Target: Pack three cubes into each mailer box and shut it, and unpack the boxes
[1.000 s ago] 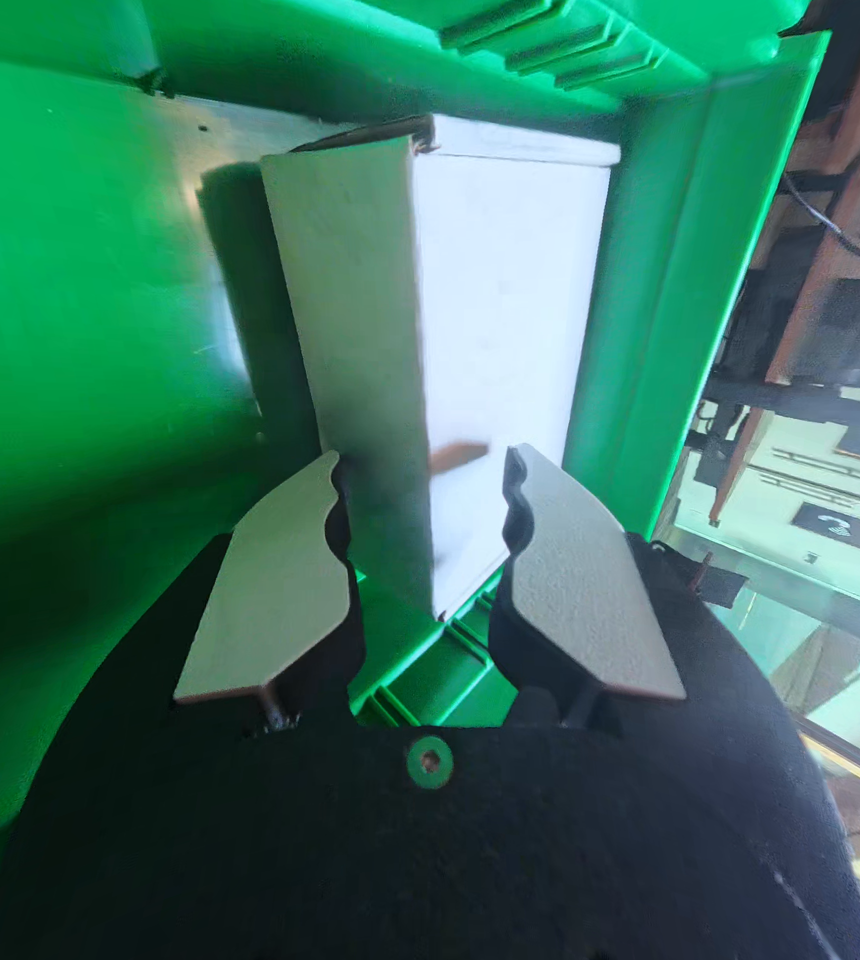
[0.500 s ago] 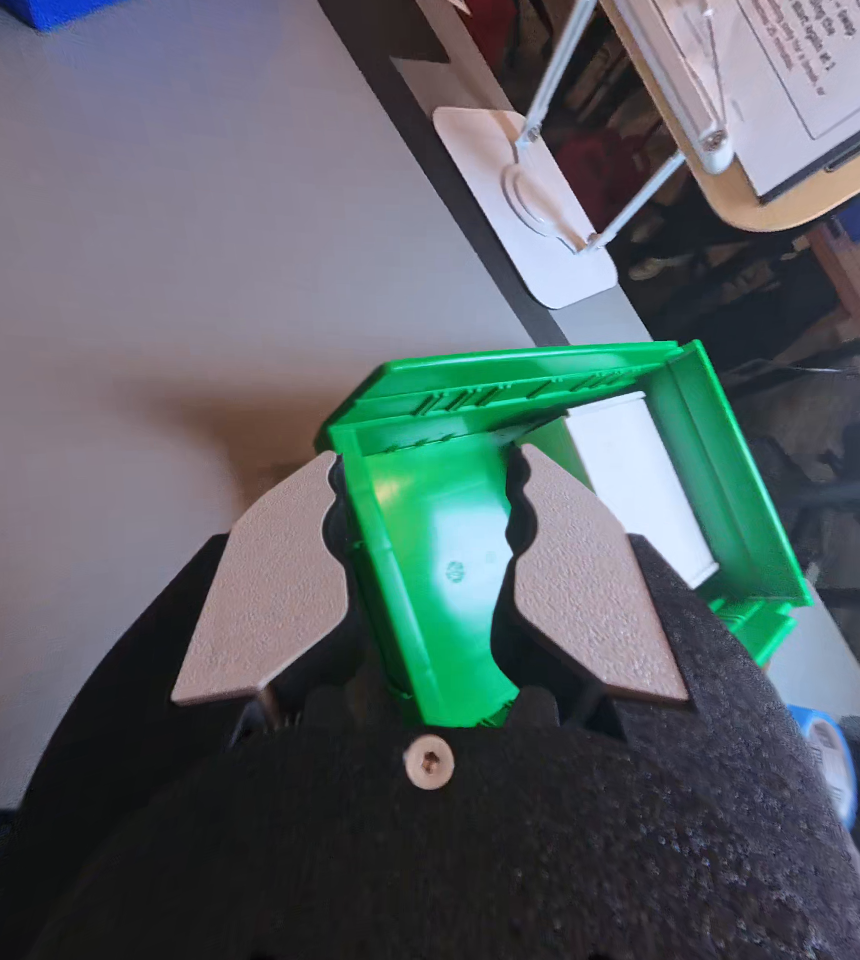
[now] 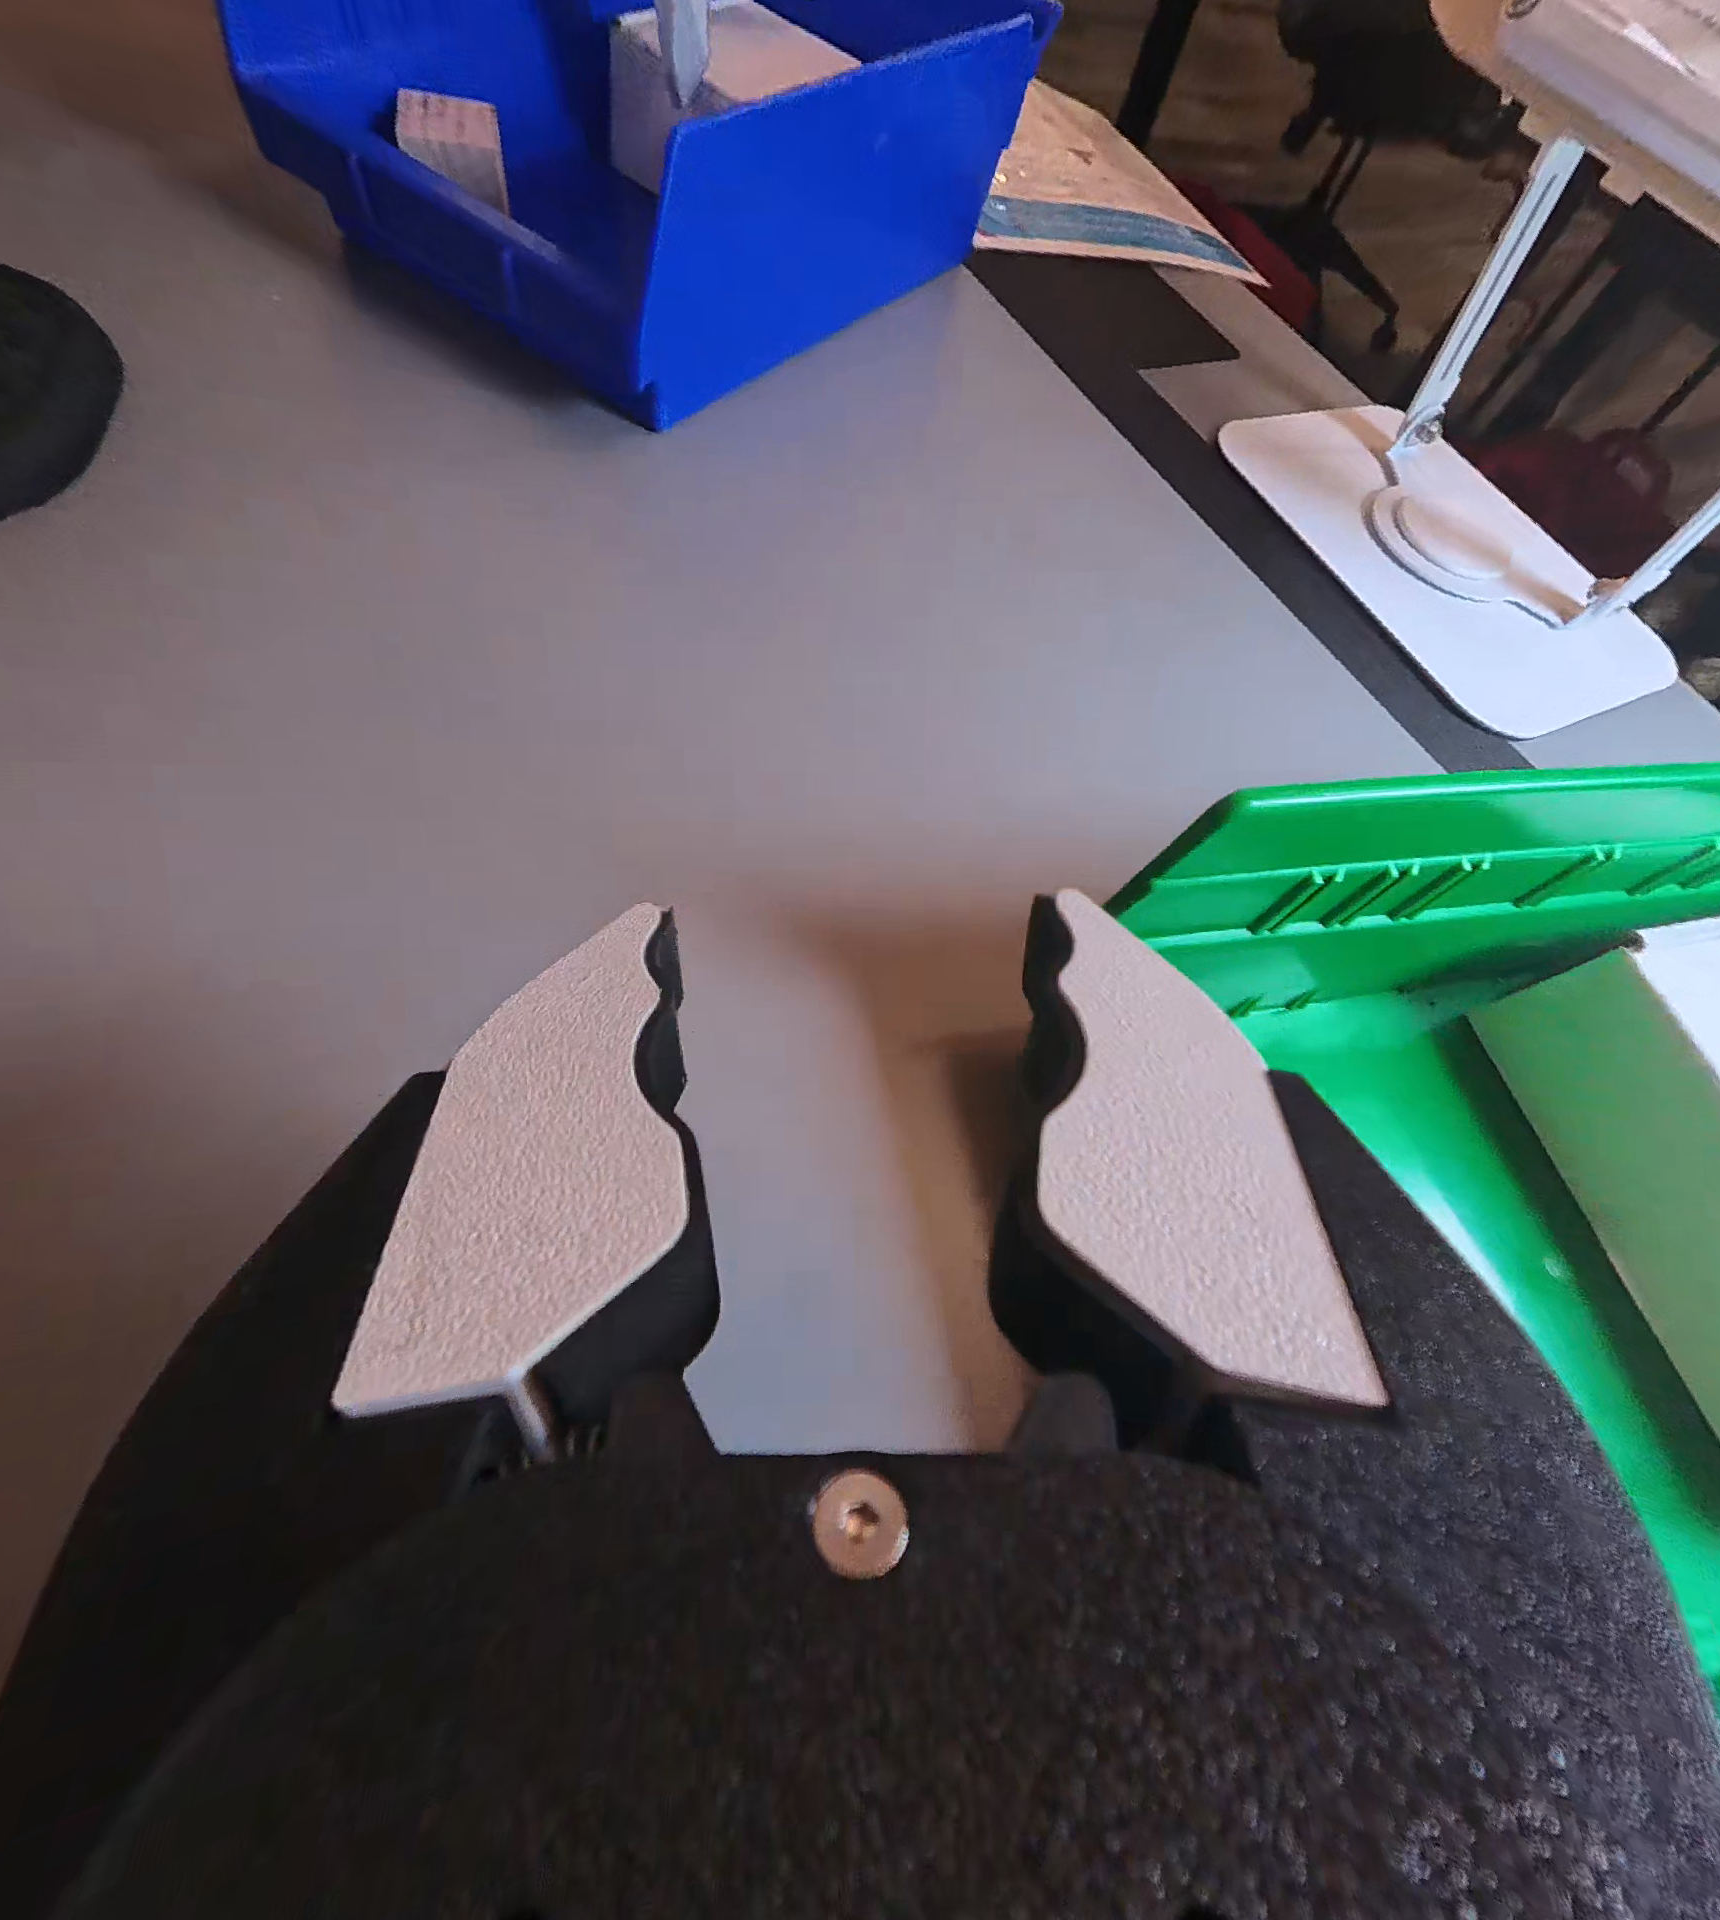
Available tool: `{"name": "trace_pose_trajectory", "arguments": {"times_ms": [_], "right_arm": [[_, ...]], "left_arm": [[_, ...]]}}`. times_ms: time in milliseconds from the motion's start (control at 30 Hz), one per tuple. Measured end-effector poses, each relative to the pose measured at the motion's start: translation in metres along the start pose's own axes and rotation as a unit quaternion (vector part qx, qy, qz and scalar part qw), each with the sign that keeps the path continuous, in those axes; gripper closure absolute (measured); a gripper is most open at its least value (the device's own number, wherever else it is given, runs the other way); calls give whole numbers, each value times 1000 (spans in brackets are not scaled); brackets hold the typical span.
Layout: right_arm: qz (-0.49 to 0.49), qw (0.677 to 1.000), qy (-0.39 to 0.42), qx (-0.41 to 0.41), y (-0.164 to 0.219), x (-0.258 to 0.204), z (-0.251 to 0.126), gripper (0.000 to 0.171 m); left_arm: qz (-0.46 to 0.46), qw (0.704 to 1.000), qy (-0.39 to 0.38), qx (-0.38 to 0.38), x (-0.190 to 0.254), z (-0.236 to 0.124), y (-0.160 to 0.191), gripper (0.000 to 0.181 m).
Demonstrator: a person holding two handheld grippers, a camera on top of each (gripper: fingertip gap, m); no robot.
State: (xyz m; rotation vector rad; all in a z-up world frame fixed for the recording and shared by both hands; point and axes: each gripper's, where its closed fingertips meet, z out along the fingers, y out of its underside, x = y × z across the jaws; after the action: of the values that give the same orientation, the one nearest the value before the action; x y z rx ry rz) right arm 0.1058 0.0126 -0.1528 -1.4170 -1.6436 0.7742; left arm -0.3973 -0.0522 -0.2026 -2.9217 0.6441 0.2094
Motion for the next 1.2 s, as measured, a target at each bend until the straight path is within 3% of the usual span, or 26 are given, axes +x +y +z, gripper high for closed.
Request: {"name": "trace_pose_trajectory", "arguments": {"times_ms": [133, 333, 500, 700, 933, 1067, 1200], "right_arm": [[22, 999, -24, 27, -1, -2, 9, 109], [35, 999, -33, 23, 10, -1, 12, 110], [37, 998, -43, 29, 12, -3, 10, 111], [30, 998, -45, 31, 11, -5, 9, 111], [38, 998, -40, 31, 12, -5, 10, 112], [41, 998, -40, 33, 11, -5, 9, 112], [36, 998, -38, 37, 9, -7, 7, 112]], "left_arm": [[16, 998, 36, -50, 0, 11, 5, 60], [79, 992, -26, -94, -10, 18, 10, 64], [114, 987, 2, -110, 20, 9, 21, 64], [106, 990, 15, -90, 30, 0, 18, 57], [116, 987, 36, -102, 34, 26, 19, 44], [119, 988, 32, -89, 37, 20, 19, 48], [114, 993, 15, -40, 41, -11, 13, 50]]}}
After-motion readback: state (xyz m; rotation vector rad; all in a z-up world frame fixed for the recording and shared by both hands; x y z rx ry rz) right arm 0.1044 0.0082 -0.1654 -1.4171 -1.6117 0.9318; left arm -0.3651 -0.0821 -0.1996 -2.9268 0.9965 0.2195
